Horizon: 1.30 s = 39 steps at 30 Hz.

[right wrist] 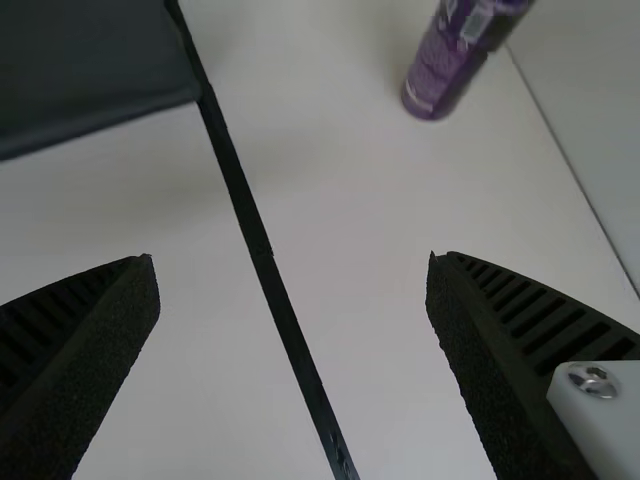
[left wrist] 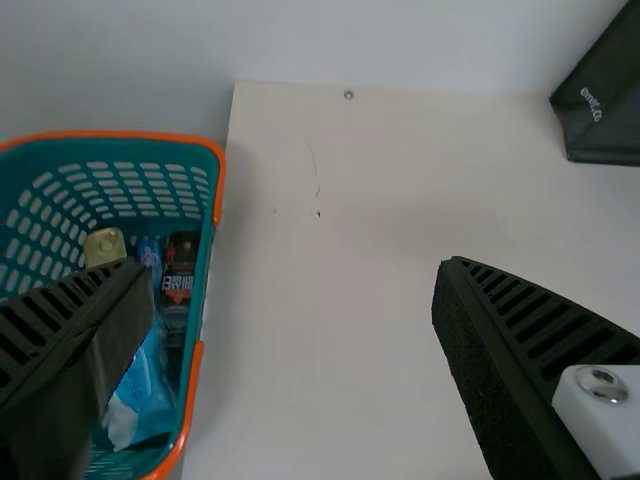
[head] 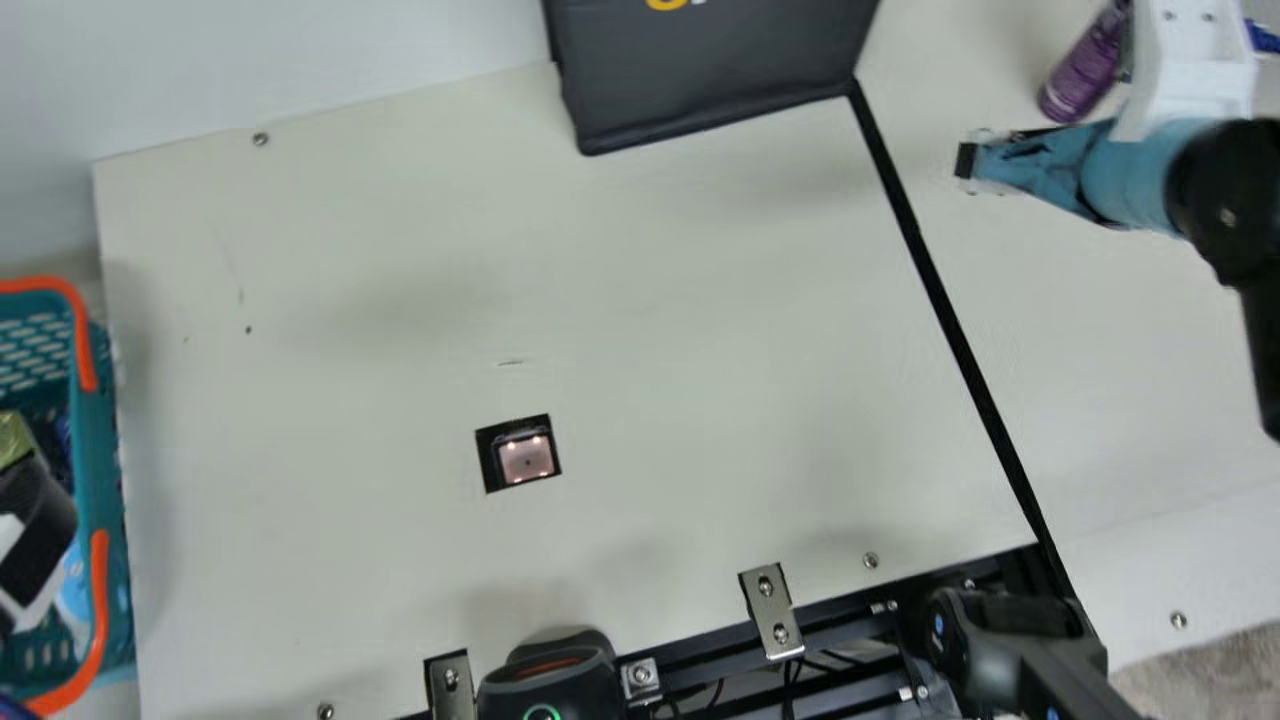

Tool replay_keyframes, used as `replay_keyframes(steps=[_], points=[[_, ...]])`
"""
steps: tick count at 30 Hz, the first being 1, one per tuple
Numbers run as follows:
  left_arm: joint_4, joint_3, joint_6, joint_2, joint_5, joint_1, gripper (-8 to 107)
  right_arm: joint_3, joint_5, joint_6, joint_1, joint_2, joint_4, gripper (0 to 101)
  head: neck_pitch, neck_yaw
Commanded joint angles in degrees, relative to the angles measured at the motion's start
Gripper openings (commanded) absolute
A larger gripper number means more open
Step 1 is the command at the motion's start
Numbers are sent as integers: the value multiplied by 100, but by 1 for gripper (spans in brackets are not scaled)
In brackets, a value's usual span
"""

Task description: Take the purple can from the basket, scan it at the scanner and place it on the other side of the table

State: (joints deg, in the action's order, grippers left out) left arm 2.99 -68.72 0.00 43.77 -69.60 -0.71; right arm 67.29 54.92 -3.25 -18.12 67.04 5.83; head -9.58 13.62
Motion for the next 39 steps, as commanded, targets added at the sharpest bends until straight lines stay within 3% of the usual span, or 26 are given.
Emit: replay_keyframes(steps=[1, 6, 23, 39], points=[[0, 0, 0, 0, 0, 0, 90, 13, 186, 38, 191, -249, -56, 95, 166, -541], [-146, -15, 0, -46, -17, -80, 90, 66, 477, 103, 577, -750, -158, 95, 166, -1204], [-135, -15, 0, -46, -19, -87, 90, 248, 1458, 325, 1878, -2441, -503, 95, 166, -1204], [-135, -15, 0, -46, -19, -87, 90, 246, 1517, 325, 1891, -2474, -538, 95, 166, -1204]])
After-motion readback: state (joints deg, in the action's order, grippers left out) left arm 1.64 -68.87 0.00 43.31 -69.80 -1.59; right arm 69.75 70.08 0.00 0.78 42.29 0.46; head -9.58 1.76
